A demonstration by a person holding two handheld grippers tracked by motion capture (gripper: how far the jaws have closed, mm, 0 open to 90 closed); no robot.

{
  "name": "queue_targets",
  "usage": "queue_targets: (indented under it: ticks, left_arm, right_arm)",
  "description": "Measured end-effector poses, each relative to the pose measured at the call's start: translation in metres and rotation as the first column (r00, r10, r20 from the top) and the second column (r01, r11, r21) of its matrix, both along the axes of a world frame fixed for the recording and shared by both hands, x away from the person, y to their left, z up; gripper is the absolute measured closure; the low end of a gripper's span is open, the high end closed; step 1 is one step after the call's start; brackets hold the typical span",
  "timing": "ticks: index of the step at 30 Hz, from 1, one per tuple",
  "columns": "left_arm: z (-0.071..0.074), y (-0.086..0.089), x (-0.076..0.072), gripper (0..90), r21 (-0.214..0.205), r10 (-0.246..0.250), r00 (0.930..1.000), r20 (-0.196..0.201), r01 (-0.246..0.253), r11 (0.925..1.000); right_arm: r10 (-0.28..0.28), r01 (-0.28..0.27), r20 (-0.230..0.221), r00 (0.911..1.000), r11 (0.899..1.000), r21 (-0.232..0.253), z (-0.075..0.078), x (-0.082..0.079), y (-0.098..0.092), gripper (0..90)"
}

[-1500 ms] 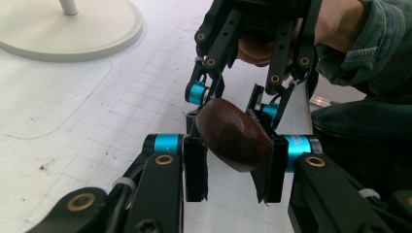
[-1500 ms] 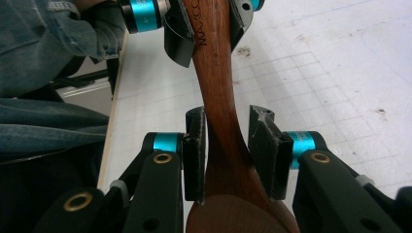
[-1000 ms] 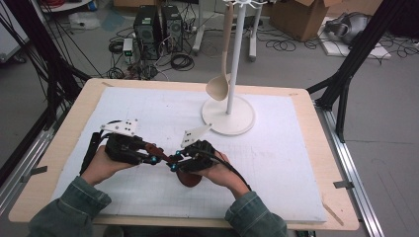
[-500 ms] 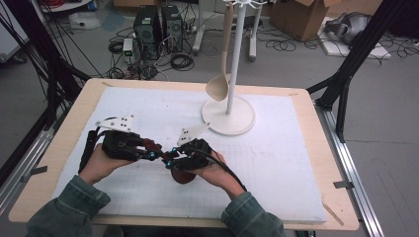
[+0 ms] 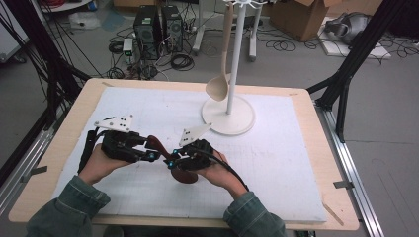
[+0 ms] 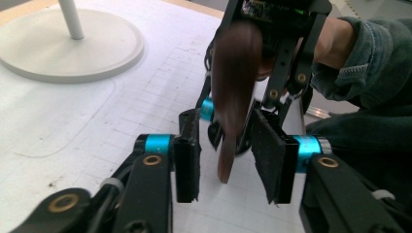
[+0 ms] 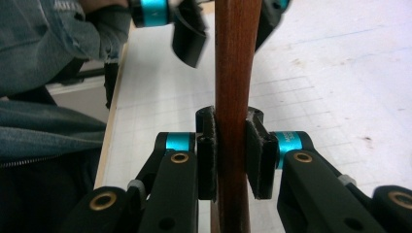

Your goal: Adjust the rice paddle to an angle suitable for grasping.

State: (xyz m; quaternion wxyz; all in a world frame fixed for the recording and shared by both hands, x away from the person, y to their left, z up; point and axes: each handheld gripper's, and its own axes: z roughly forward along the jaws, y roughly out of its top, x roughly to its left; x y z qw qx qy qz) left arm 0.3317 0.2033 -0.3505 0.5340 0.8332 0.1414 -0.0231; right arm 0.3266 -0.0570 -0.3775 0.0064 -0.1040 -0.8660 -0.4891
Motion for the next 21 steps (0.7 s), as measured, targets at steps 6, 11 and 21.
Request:
queue_targets:
  ticks: [6, 11, 21]
  left_arm:
    - [-0.003, 0.005, -0.002, 56.2, 0.01, 0.03, 0.9995, 0.005, -0.03, 0.9995]
    - [-0.006, 0.009, -0.003, 52.8, 0.023, 0.056, 0.9983, 0.013, -0.056, 0.9981]
    - [-0.013, 0.018, -0.008, 45.0, 0.03, 0.117, 0.9929, 0.019, -0.118, 0.9926]
  right_arm:
    - [-0.055, 0.055, -0.016, 0.9984, 0.998, 0.027, 0.003, 0.004, -0.017, 78.0]
    - [-0.088, 0.089, -0.021, 0.9959, 0.994, 0.058, 0.008, 0.007, -0.032, 78.0]
    - [-0.128, 0.13, -0.023, 0.9915, 0.988, 0.088, 0.017, 0.012, -0.05, 78.0]
